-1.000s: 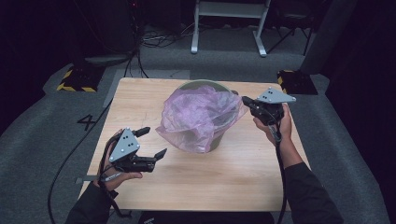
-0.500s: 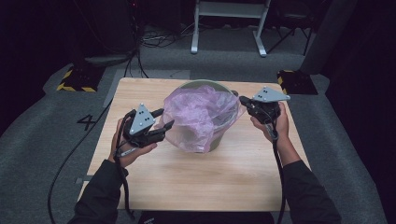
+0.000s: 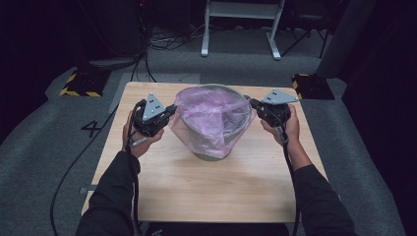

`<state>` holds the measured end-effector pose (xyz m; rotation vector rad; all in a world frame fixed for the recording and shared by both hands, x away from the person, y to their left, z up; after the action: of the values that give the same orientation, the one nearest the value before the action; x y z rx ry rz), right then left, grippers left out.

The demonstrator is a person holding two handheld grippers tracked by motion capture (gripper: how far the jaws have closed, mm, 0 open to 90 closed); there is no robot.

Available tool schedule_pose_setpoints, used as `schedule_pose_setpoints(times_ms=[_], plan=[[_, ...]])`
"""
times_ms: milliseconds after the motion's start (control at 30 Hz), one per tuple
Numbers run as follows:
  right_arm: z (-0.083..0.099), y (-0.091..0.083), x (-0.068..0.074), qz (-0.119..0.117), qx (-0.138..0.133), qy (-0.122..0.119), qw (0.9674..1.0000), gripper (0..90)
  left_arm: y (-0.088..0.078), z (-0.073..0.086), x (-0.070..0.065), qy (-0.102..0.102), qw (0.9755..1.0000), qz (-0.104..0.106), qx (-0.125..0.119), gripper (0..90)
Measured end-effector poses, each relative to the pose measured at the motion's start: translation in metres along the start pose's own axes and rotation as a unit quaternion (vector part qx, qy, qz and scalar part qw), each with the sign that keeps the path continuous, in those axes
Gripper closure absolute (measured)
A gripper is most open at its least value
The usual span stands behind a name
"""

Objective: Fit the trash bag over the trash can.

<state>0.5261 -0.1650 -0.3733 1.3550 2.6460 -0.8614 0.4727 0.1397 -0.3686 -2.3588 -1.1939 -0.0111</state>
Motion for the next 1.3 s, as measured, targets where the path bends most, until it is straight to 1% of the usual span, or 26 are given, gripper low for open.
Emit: schedule_pose_setpoints(times_ms=[67, 100, 133, 200, 233, 267, 333, 367, 433, 467, 500, 533, 633, 700, 733, 767, 833, 900, 933, 1000, 1033, 1100, 1167, 1233, 1300], plan=[[0.001, 0.005, -0.002, 0.0, 0.001, 0.006, 1.0, 87.8, 0.006, 0.001, 0.003, -0.009, 0.9999, 0.003, 0.004, 89.6], [0.001, 0.006, -0.002, -0.001, 0.001, 0.007, 1.0, 87.8, 0.009, 0.002, 0.004, -0.01, 0.9999, 0.0, 0.006, 89.7], [0.001, 0.007, -0.003, 0.001, 0.0, 0.009, 1.0, 87.9, 0.012, 0.002, 0.006, -0.017, 0.9998, -0.002, 0.006, 89.7], [0.001, 0.009, -0.003, -0.004, -0.003, 0.016, 0.9999, 87.9, 0.017, 0.003, 0.009, -0.028, 0.9996, 0.003, 0.006, 89.7], [0.001, 0.01, -0.003, -0.003, -0.003, 0.017, 0.9999, 87.9, 0.02, 0.004, 0.011, -0.031, 0.9995, 0.002, 0.006, 89.7], [0.001, 0.011, -0.004, -0.002, -0.003, 0.018, 0.9998, 87.9, 0.023, 0.004, 0.013, -0.04, 0.9992, 0.003, 0.005, 89.7], [0.0, 0.014, -0.004, -0.004, -0.002, 0.02, 0.9998, 88.0, 0.029, 0.004, 0.016, -0.045, 0.999, 0.008, 0.003, 89.8], [0.0, 0.015, -0.004, -0.002, -0.003, 0.02, 0.9998, 88.4, 0.032, 0.004, 0.017, -0.054, 0.9984, 0.018, -0.001, 89.8], [0.0, 0.018, -0.005, -0.001, -0.003, 0.021, 0.9998, 88.4, 0.04, 0.005, 0.02, -0.06, 0.998, 0.019, 0.001, 89.7], [0.0, 0.019, -0.006, -0.001, -0.004, 0.022, 0.9997, 88.4, 0.043, 0.006, 0.021, -0.068, 0.9974, 0.024, 0.0, 89.8], [0.0, 0.021, -0.007, 0.0, -0.006, 0.025, 0.9997, 88.6, 0.046, 0.008, 0.023, -0.074, 0.9969, 0.026, -0.003, 89.8], [0.001, 0.022, -0.007, 0.0, -0.008, 0.026, 0.9996, 88.8, 0.049, 0.009, 0.025, -0.077, 0.9967, 0.024, 0.0, 89.8], [0.002, 0.026, -0.008, -0.005, -0.008, 0.031, 0.9995, 90.0, 0.057, 0.013, 0.026, -0.091, 0.9953, 0.032, -0.001, 89.9], [0.004, 0.029, -0.009, -0.01, -0.005, 0.037, 0.9992, 90.0, 0.061, 0.013, 0.024, -0.096, 0.9946, 0.039, -0.002, 89.9], [0.004, 0.03, -0.01, -0.014, -0.006, 0.041, 0.9991, 90.0, 0.062, 0.013, 0.024, -0.097, 0.9946, 0.037, -0.002, 89.9], [0.005, 0.03, -0.01, -0.017, -0.007, 0.044, 0.9988, 90.0, 0.062, 0.013, 0.024, -0.098, 0.9944, 0.04, -0.003, 89.9], [0.007, 0.029, -0.011, -0.03, -0.009, 0.055, 0.998, 90.0, 0.061, 0.014, 0.023, -0.1, 0.9938, 0.049, -0.004, 89.9], [0.009, 0.027, -0.011, -0.046, -0.007, 0.058, 0.9972, 90.0, 0.061, 0.014, 0.021, -0.1, 0.9933, 0.057, -0.001, 89.9], [0.01, 0.026, -0.01, -0.051, -0.006, 0.058, 0.997, 90.0, 0.061, 0.015, 0.018, -0.096, 0.9935, 0.061, 0.001, 89.9], [0.012, 0.021, -0.008, -0.054, -0.009, 0.057, 0.9969, 90.0, 0.061, 0.016, 0.01, -0.085, 0.9939, 0.071, 0.006, 89.9], [0.013, 0.02, -0.008, -0.056, -0.01, 0.054, 0.9969, 90.0, 0.06, 0.017, 0.006, -0.08, 0.994, 0.075, 0.004, 89.9], [0.016, 0.014, -0.008, -0.06, -0.013, 0.055, 0.9966, 90.0, 0.057, 0.017, 0.001, -0.078, 0.9933, 0.086, -0.002, 89.9], [0.019, 0.009, -0.007, -0.075, -0.016, 0.06, 0.9953, 90.0, 0.053, 0.018, -0.005, -0.072, 0.9931, 0.093, -0.005, 90.0], [0.021, 0.003, -0.006, -0.087, -0.014, 0.06, 0.9943, 90.0, 0.048, 0.018, -0.011, -0.058, 0.9933, 0.1, -0.006, 90.0], [0.023, -0.004, -0.004, -0.097, -0.011, 0.047, 0.9941, 90.0, 0.043, 0.019, -0.015, -0.048, 0.9929, 0.109, -0.008, 90.0]])
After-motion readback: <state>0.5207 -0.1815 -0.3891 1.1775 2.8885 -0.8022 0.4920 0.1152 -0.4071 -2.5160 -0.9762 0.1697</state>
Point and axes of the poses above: each handheld gripper's, and its own axes: y roughly forward along the jaws, z roughly out of its underside, x roughly to its left, the point moved 7 cm from there along y, roughly forward along the jaws, and after that the axes turned 3 degrees about x, right-handed, at the moved point
